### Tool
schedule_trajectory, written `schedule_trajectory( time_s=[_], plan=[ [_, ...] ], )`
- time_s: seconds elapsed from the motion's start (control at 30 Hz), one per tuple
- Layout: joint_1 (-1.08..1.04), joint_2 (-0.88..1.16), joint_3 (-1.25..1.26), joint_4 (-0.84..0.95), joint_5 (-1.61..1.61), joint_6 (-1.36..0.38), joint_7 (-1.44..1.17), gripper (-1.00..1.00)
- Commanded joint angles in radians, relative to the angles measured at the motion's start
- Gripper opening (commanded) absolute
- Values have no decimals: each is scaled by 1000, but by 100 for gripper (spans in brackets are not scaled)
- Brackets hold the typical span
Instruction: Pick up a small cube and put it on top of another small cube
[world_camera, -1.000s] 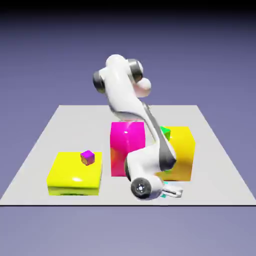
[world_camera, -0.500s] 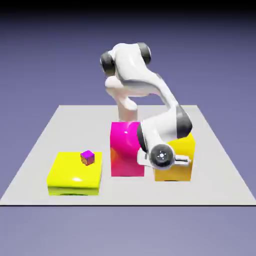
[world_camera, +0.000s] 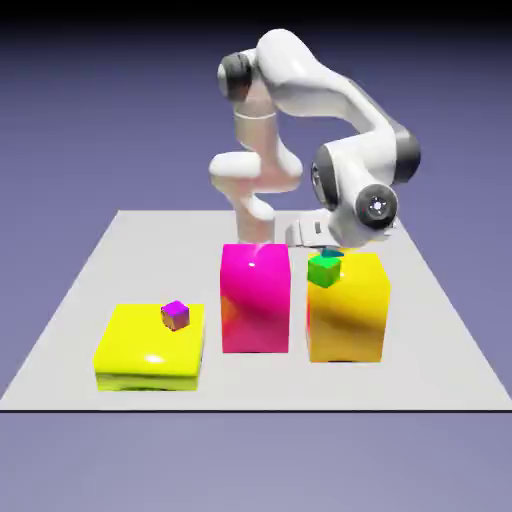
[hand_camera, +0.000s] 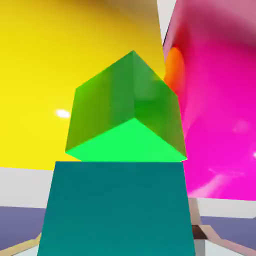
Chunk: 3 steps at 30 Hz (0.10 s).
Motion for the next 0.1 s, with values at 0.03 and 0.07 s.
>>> schedule_trajectory(
  time_s=[0.03,0.07],
  plan=[
    [0,0,0,0,-2,0,-1,100],
    [1,12,0,36,-3,-24,4,100]
  ],
)
